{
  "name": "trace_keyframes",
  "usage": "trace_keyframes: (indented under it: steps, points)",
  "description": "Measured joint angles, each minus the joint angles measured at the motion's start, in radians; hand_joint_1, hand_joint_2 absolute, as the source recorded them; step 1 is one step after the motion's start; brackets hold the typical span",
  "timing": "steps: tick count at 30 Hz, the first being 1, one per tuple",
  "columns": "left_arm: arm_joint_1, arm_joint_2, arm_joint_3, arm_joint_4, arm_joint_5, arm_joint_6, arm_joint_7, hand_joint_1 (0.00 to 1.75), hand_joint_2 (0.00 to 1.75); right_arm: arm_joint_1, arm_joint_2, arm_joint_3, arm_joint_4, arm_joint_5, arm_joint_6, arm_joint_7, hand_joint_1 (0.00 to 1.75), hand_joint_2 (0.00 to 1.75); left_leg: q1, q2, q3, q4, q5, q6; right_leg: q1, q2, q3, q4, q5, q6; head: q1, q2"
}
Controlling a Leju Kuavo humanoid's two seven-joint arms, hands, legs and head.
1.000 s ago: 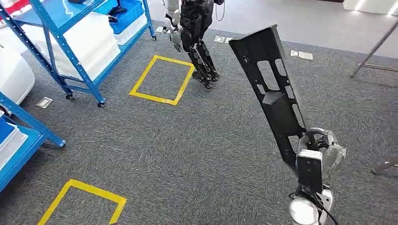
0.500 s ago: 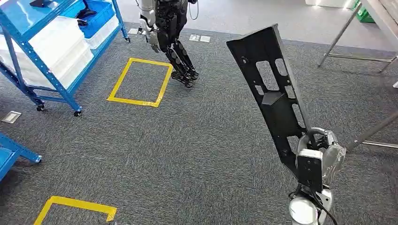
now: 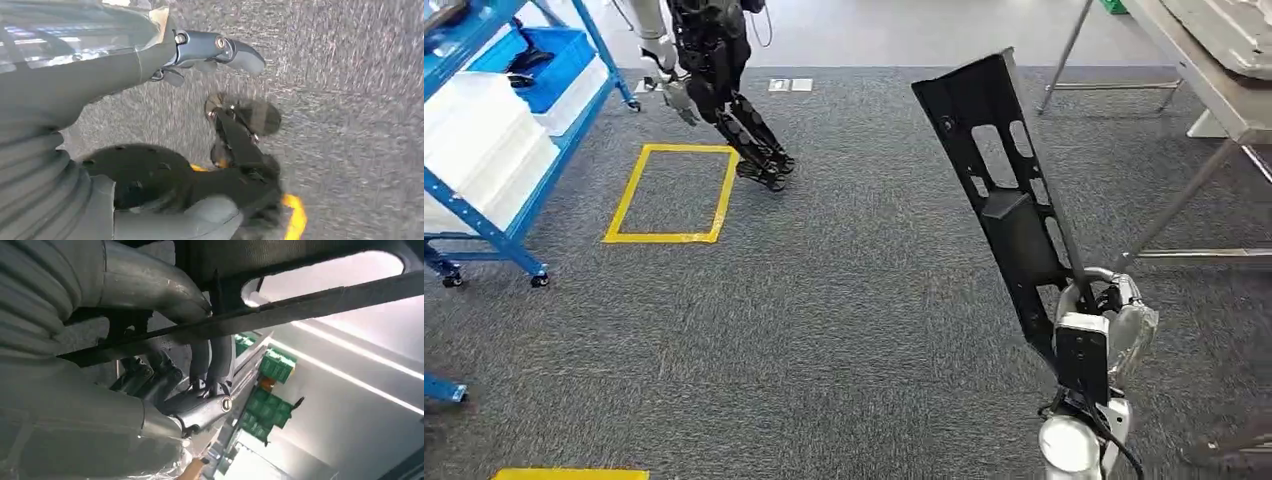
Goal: Take the parts from the cabinet and place them on the table.
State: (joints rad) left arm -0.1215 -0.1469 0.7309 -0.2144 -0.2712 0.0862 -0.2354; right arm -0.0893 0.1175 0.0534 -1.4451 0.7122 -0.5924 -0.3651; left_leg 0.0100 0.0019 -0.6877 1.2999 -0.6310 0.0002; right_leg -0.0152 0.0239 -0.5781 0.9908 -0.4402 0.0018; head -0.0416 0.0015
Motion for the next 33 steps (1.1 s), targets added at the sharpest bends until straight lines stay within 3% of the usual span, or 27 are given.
trace_keyframes:
  steps: [1,2,4,5,6,9,10,11,12,13,15,16,17,19,20,21,22,25,26,27,28,29,30,31,32,33]
  points:
    - [0.001,0.000,0.000,0.000,0.000,0.000,0.000,0.00,1.75,0.000,0.000,0.000,0.002,0.000,0.000,0.000,1.75,1.75,0.000,0.000,-0.008,0.012,0.007,0.002,0.002,0.010,0.000,0.000,0.001,-0.001,0.001,0.000]
    - [0.002,0.000,0.000,0.000,0.000,0.000,-0.001,0.00,1.75,0.001,0.000,0.000,0.005,0.000,0.000,-0.001,1.75,1.75,0.000,-0.001,0.003,-0.017,0.035,0.007,0.003,0.021,0.000,0.001,0.001,-0.001,0.000,0.000]
    - [0.001,0.000,0.000,0.000,0.000,0.000,-0.004,0.00,1.75,0.000,0.000,0.000,0.006,-0.002,-0.001,-0.001,1.75,1.75,0.000,-0.018,0.085,-0.182,0.130,0.018,0.004,0.044,0.004,0.002,0.001,-0.001,0.000,0.000]
    - [0.001,0.001,0.000,0.000,0.000,0.000,-0.005,0.00,1.75,0.000,0.000,0.000,0.006,-0.002,-0.002,-0.002,1.75,1.75,0.000,-0.052,0.126,-0.264,0.164,0.024,0.002,0.052,0.004,0.002,0.001,0.000,0.000,0.000]
    - [0.001,0.002,0.000,0.000,0.000,0.000,-0.006,0.00,1.75,-0.001,0.000,0.000,0.006,-0.002,-0.003,-0.002,1.75,1.75,0.001,-0.080,0.142,-0.300,0.156,0.026,0.011,0.059,0.000,0.006,0.002,0.003,0.001,0.000]
    - [0.000,0.002,0.000,0.000,0.000,0.000,-0.007,0.00,1.75,0.001,0.000,0.000,0.007,-0.002,-0.005,-0.002,1.75,1.75,-0.010,-0.055,0.140,-0.302,0.158,0.032,-0.002,0.083,-0.011,0.001,0.012,0.018,0.002,0.000]
    - [-0.001,0.001,0.000,0.000,0.000,0.000,-0.007,0.00,1.75,0.002,0.000,0.000,0.007,-0.002,-0.005,-0.002,1.75,1.75,-0.008,-0.044,0.142,-0.312,0.165,0.040,0.000,0.093,-0.013,0.000,0.014,0.025,0.003,0.000]
    - [-0.002,0.000,0.000,0.000,0.000,0.001,-0.008,0.00,1.75,0.003,-0.002,0.000,0.007,-0.002,-0.005,-0.003,1.75,1.75,-0.002,-0.029,0.148,-0.324,0.174,0.047,0.002,0.063,-0.026,0.019,0.002,0.025,0.003,0.000]
    - [0.001,0.000,0.000,0.000,0.000,0.006,-0.014,0.00,1.75,0.000,-0.003,0.000,0.007,-0.002,-0.006,-0.003,1.75,1.75,-0.002,-0.021,0.149,-0.329,0.176,0.054,0.005,0.025,-0.050,0.066,-0.027,0.020,0.008,0.000]
    - [0.002,0.000,0.000,0.000,0.000,0.011,-0.018,0.00,1.75,-0.001,-0.002,0.000,0.007,-0.002,-0.006,-0.003,1.75,1.75,-0.005,-0.009,0.148,-0.329,0.176,0.055,0.005,0.006,-0.085,0.141,-0.059,0.016,0.011,0.000]
    - [0.004,0.000,0.000,0.000,0.000,0.013,-0.024,0.00,1.75,0.002,-0.003,0.000,0.007,-0.003,-0.006,-0.003,1.75,1.75,-0.007,0.016,0.146,-0.328,0.176,0.056,0.000,-0.009,-0.159,0.298,-0.112,0.016,0.012,0.000]
    - [0.004,0.000,0.000,0.000,0.000,0.014,-0.026,0.00,1.75,0.006,-0.005,0.000,0.007,-0.004,-0.006,-0.003,1.75,1.75,-0.008,0.026,0.145,-0.328,0.175,0.056,-0.002,-0.011,-0.171,0.324,-0.115,0.023,0.013,0.000]
    - [0.006,-0.001,0.000,0.000,0.000,0.016,-0.027,0.00,1.75,0.007,-0.006,0.000,0.007,-0.005,-0.006,-0.002,1.75,1.75,-0.008,0.037,0.145,-0.328,0.174,0.055,-0.005,-0.014,-0.157,0.298,-0.101,0.032,0.013,0.000]
    - [0.005,-0.004,0.000,0.000,-0.001,0.015,-0.027,0.00,1.75,0.007,-0.006,-0.001,0.007,-0.005,-0.006,-0.001,1.75,1.75,-0.006,0.057,0.148,-0.326,0.171,0.050,-0.009,-0.034,-0.058,0.116,-0.036,0.055,0.015,0.000]
    - [0.005,-0.005,0.000,0.000,-0.003,0.012,-0.028,0.00,1.75,0.007,-0.007,-0.002,0.005,-0.005,-0.007,-0.001,1.75,1.75,-0.007,0.064,0.149,-0.321,0.167,0.044,-0.010,-0.068,-0.006,0.026,-0.011,0.060,0.016,0.000]
    - [0.005,-0.005,0.000,0.000,-0.008,0.010,-0.029,0.00,1.75,0.007,-0.007,-0.002,0.005,-0.005,-0.007,-0.001,1.75,1.75,-0.017,0.070,0.148,-0.317,0.161,0.036,-0.002,-0.090,0.006,0.006,-0.017,0.050,0.017,0.000]
    - [0.005,-0.005,0.000,0.000,-0.010,0.009,-0.031,0.00,1.75,0.014,-0.006,-0.002,0.003,-0.005,-0.008,-0.002,1.75,1.75,-0.016,0.078,0.149,-0.315,0.159,0.031,-0.002,-0.071,0.006,0.002,-0.011,0.038,0.014,0.000]
    - [0.004,-0.006,0.000,0.000,-0.013,0.009,-0.036,0.00,1.75,0.030,-0.007,-0.005,0.002,-0.006,-0.011,-0.006,1.75,1.75,-0.010,0.099,0.154,-0.318,0.157,0.015,0.001,-0.046,0.002,0.001,-0.007,0.019,0.014,0.000]
    - [0.003,-0.006,0.000,0.000,-0.015,0.009,-0.037,0.00,1.75,0.032,-0.006,-0.005,0.002,-0.006,-0.012,-0.009,1.75,1.75,-0.003,0.079,0.150,-0.306,0.145,0.007,-0.008,-0.036,0.004,-0.002,-0.004,0.013,0.013,0.000]
    - [0.003,-0.006,0.000,0.000,-0.018,0.010,-0.037,0.00,1.75,0.031,-0.006,-0.006,0.002,-0.006,-0.014,-0.011,1.75,1.75,-0.001,0.037,0.133,-0.261,0.110,0.005,-0.008,-0.027,0.004,-0.002,-0.003,0.011,0.005,0.000]
    - [0.003,-0.006,0.000,0.000,-0.019,0.010,-0.037,0.00,1.75,0.032,-0.006,-0.006,0.002,-0.006,-0.014,-0.013,1.75,1.75,0.000,0.021,0.113,-0.215,0.082,0.003,-0.007,-0.024,0.004,-0.002,-0.002,0.007,0.002,0.000]
    - [0.005,-0.006,0.000,0.000,-0.021,0.010,-0.037,0.00,1.75,0.032,-0.004,-0.006,0.002,-0.006,-0.015,-0.013,1.75,1.75,0.000,0.005,0.063,-0.109,0.030,0.000,-0.005,-0.014,0.003,-0.001,-0.001,0.003,-0.001,0.000]
    - [0.006,-0.006,0.000,0.000,-0.021,0.011,-0.037,0.00,1.75,0.033,-0.004,-0.006,0.002,-0.006,-0.015,-0.013,1.75,1.75,0.000,0.001,0.018,-0.022,-0.002,-0.001,-0.002,-0.002,0.002,-0.001,-0.001,0.002,-0.002,0.000]
    - [0.007,-0.006,0.000,0.001,-0.021,0.013,-0.037,0.00,1.75,0.033,-0.004,-0.007,0.003,-0.006,-0.015,-0.013,1.75,1.75,0.000,0.000,0.000,0.009,-0.005,0.000,0.000,0.007,0.002,-0.001,-0.001,0.002,-0.002,0.000]
    - [0.008,-0.006,0.000,0.001,-0.021,0.014,-0.036,0.00,1.75,0.034,-0.004,-0.008,0.003,-0.006,-0.015,-0.013,1.75,1.75,0.000,-0.001,0.000,0.001,0.015,0.004,0.001,0.018,0.002,-0.001,-0.001,0.002,-0.002,0.000]
    - [0.008,-0.006,0.000,0.001,-0.021,0.016,-0.036,0.00,1.75,0.034,-0.004,-0.008,0.003,-0.006,-0.015,-0.013,1.75,1.75,0.000,-0.003,0.024,-0.057,0.060,0.009,0.002,0.031,0.004,-0.001,-0.001,0.002,-0.002,0.000]
